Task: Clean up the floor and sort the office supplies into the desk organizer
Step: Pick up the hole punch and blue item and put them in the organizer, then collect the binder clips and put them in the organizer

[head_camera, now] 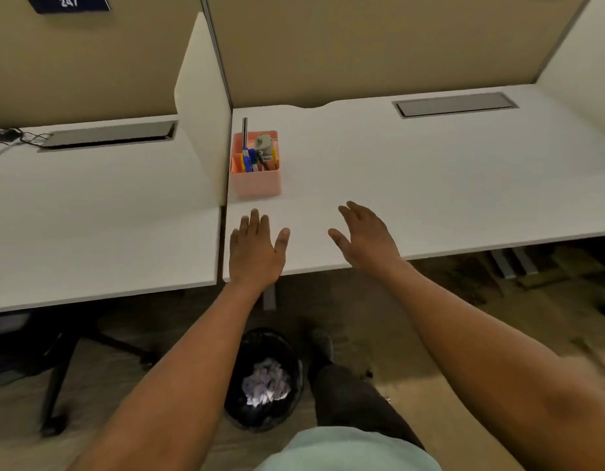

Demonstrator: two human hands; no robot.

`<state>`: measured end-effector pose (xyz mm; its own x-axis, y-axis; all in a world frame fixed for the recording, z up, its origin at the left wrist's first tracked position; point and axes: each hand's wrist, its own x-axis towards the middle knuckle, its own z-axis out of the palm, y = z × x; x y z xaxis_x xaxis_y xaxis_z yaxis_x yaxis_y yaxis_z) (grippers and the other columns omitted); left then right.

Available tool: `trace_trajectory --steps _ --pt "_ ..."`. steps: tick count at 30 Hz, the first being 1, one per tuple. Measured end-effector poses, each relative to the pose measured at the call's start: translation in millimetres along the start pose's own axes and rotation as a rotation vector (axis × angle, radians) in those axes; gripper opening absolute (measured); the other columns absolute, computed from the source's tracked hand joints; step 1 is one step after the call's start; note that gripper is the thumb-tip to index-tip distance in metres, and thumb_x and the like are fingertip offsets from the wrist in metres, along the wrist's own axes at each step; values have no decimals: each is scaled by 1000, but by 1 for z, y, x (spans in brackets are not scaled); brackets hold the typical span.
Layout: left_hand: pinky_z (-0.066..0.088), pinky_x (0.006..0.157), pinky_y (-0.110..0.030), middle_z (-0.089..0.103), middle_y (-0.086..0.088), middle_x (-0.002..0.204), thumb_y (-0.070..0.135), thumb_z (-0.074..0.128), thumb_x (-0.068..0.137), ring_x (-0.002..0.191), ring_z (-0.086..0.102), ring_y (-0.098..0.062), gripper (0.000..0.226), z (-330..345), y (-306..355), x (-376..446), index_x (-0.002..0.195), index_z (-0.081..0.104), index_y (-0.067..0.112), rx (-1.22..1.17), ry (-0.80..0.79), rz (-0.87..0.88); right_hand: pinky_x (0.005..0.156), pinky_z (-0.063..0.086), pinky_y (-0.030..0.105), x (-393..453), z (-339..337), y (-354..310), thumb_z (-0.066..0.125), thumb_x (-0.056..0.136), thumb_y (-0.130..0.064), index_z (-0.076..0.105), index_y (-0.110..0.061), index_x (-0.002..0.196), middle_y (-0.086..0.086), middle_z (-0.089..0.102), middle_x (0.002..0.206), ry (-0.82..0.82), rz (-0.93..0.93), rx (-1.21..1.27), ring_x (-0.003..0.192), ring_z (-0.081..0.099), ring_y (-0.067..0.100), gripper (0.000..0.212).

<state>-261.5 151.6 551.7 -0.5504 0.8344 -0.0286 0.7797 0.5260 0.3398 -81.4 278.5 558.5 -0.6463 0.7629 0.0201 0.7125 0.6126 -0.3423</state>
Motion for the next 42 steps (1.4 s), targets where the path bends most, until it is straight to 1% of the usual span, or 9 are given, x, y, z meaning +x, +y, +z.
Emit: trace_trajectory --steps 5,11,20,23,28,31,34,38,42 --pt "7 122 -44 7 -7 163 58 17 98 150 5 -25 70 4 18 -60 153 17 15 -14 -55 46 117 22 41 -78 -14 13 34 98 -55 28 -20 150 3 25 159 -3 89 -32 146 23 22 62" --pt "10 122 -44 13 -9 162 51 31 100 150 10 -26 65 15 39 -99 152 23 12 -40 -53 102 118 22 41 -131 -25 29 35 98 -55 30 -19 148 5 29 157 6 147 -68 145 25 24 62" --pt "21 121 -41 37 -6 154 31 48 97 146 26 -22 47 95 62 -147 140 47 13 -261 -20 112 115 32 43 -178 31 92 36 99 -51 38 -18 143 5 41 148 -16 190 22 139 34 22 55" --pt "25 119 -37 44 -8 149 26 52 96 143 32 -22 42 149 67 -168 135 54 10 -297 -52 70 112 34 40 -191 72 129 39 99 -47 42 -14 141 7 45 145 -43 233 104 136 37 22 53" --pt "32 112 -35 54 -9 140 21 55 94 134 43 -24 36 267 76 -211 127 59 8 -317 -223 -100 106 36 36 -222 151 209 44 100 -39 47 -12 137 9 51 139 -132 375 209 131 43 24 47" --pt "38 104 -33 59 -8 132 21 56 92 124 51 -25 36 339 80 -230 126 59 10 -304 -326 -180 97 43 35 -242 209 260 50 97 -39 53 -8 130 12 59 129 -179 450 206 120 53 27 45" --pt "42 100 -32 62 -8 125 22 56 92 117 55 -25 35 414 77 -238 124 61 10 -295 -379 -270 92 48 34 -262 278 306 56 94 -39 56 -10 126 8 62 126 -233 521 247 114 59 23 43" --pt "47 98 -37 64 -11 122 22 57 91 113 57 -28 35 518 60 -239 123 62 8 -268 -433 -341 89 53 36 -274 379 356 61 92 -30 61 -13 121 6 64 122 -339 516 291 106 64 21 34" --pt "50 89 -36 62 -9 117 22 57 90 106 58 -27 32 616 30 -233 120 62 12 -194 -495 -375 89 53 34 -274 478 396 61 89 -25 62 -14 120 6 65 121 -436 453 260 104 65 22 32"
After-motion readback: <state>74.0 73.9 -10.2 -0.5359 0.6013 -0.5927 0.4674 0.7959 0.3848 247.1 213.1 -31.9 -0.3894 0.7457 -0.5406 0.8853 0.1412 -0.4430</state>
